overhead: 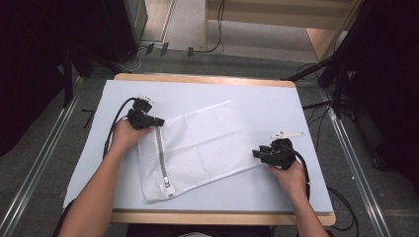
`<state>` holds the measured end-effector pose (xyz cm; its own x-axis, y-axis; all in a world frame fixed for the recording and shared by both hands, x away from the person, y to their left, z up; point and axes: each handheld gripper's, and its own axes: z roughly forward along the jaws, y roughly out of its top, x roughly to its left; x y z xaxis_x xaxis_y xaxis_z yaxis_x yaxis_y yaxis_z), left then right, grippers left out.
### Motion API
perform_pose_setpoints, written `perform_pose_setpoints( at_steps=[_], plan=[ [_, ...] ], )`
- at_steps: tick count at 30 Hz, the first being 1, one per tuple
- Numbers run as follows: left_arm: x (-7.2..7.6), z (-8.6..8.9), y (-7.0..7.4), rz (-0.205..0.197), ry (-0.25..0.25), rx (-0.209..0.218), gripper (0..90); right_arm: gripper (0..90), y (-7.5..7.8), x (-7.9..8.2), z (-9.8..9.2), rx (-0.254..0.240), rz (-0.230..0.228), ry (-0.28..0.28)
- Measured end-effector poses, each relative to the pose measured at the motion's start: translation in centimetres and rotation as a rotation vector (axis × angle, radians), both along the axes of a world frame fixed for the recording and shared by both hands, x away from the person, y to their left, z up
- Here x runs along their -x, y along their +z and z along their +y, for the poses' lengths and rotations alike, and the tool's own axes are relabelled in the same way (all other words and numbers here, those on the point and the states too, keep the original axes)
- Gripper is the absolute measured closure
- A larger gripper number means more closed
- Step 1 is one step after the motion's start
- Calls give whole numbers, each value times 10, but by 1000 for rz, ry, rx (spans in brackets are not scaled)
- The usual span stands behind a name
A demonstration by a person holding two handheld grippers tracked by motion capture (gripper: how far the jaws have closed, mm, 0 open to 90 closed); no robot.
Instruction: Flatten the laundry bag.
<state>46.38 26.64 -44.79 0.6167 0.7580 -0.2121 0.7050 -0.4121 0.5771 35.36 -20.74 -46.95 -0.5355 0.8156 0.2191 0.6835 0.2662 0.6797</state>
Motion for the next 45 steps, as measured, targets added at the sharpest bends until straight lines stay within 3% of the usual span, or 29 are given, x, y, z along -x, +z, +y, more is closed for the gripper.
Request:
perform_pose_setpoints(
  at_steps=[5,11,16,19,25,32,35,38,45],
  plan=[
    [1,2,0,6,2,8,900,639,-5,-3,6,22,1,0],
    [2,2,-1,13,7,14,900,897,-4,-5,9,76,-3,-10],
    [3,5,0,18,12,21,900,900,-3,-12,7,33,55,-9],
    [4,6,1,25,19,25,900,900,-3,-18,8,21,60,-15],
    [14,9,5,18,37,34,900,900,0,-35,14,47,34,-19],
    [33,14,6,32,56,55,900,900,3,-62,10,21,24,-41],
    [45,17,4,23,75,39,900,900,3,-75,10,9,34,-51],
    [57,21,3,32,103,83,900,900,3,-85,12,-8,41,-48],
    [84,23,1,42,124,72,900,900,4,-101,25,0,31,-36]
  ],
)
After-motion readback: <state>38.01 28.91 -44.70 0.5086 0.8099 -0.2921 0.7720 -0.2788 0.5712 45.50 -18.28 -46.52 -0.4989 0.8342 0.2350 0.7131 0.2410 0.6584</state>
